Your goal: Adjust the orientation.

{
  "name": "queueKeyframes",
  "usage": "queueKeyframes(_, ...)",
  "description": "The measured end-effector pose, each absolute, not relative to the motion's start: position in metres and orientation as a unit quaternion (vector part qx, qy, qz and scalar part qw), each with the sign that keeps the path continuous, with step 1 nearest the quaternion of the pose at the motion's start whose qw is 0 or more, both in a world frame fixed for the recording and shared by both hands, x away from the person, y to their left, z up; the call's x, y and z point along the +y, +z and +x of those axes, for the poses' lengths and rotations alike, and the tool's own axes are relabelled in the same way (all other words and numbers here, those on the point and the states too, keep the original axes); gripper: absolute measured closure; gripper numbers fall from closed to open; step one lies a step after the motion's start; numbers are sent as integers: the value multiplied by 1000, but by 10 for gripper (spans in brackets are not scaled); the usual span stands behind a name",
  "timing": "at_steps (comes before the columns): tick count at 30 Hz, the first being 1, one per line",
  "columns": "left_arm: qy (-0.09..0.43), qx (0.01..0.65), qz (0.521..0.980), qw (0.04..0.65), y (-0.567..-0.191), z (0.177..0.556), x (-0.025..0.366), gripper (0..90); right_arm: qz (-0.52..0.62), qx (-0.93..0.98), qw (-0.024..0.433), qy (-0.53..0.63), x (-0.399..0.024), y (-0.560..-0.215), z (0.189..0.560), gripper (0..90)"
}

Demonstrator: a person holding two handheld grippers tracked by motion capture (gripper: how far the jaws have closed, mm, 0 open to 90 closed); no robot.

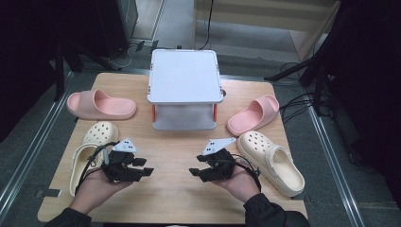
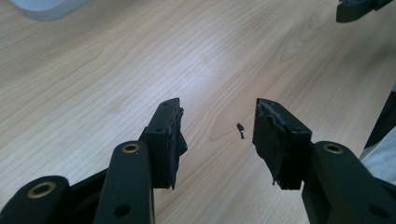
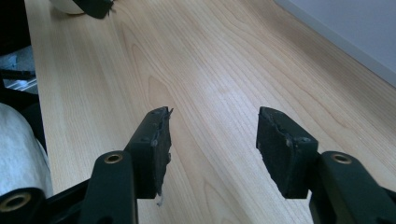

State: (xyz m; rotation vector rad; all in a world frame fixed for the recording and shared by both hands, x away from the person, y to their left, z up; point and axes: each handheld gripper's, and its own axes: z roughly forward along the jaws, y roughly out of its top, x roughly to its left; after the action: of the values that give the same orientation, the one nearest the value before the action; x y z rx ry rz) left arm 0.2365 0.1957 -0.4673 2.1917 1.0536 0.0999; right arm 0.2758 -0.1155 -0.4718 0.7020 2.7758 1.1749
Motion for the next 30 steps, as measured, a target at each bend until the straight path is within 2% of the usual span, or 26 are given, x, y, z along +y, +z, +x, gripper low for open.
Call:
queueKeyframes(3, 55, 419, 844, 330, -465, 234, 204, 482, 229, 897, 20, 378, -114, -472, 277, 431)
queueKeyframes(8, 58, 430, 838, 330, -462, 233, 217, 512, 224, 902, 23, 368, -112, -474, 278, 427)
queueKeyframes(15, 49, 457, 829, 318, -458, 230, 234, 504, 224, 906, 22, 357, -110, -476, 281, 415)
queueKeyframes(30, 63, 493, 810, 311, -446, 221, 267, 527, 221, 910, 23, 351, -109, -478, 282, 410)
